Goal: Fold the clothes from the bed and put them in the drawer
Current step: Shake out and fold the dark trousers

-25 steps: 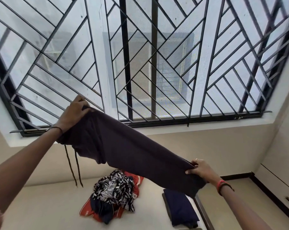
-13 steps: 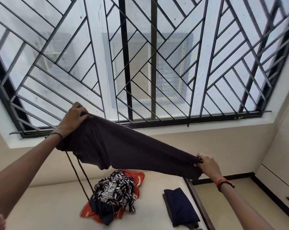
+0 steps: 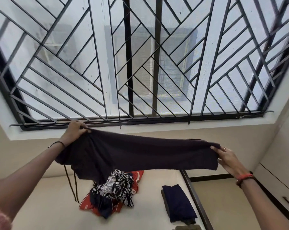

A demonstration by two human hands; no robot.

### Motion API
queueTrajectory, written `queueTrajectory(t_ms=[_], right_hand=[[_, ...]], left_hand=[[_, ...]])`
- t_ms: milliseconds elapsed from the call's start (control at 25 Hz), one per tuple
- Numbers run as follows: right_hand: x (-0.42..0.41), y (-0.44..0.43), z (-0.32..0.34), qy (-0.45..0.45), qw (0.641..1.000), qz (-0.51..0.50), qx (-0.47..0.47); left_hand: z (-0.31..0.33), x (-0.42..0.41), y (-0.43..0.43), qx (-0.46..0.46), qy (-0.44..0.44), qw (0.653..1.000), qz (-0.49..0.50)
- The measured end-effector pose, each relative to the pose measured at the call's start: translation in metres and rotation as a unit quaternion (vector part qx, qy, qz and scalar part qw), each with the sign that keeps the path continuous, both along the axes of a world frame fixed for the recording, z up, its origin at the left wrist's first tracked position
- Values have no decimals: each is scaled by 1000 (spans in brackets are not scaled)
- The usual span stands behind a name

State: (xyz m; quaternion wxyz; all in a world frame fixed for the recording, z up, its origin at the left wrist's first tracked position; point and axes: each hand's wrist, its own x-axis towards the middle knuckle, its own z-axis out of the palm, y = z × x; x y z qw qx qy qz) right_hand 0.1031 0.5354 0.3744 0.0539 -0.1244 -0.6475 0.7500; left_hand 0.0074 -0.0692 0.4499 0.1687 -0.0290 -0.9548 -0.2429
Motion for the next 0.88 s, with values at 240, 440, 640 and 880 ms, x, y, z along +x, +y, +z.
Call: queueTrajectory(t_ms=[240,440,640,880], right_hand=[[-32,-19,25,60,923,-108,366],[-51,-59,31,-20,904,-39,425],[-50,-82,38,-64,924,115,358],[-21,-139,37,-4,925,227,305]], left_hand=[[-17,-5,9,53,-53,997,-2],[-30,19,54,242,-153,958,-1],[-26,41,121,434,-289,852,-52],[-35,66,193,513,-349,783,-48]])
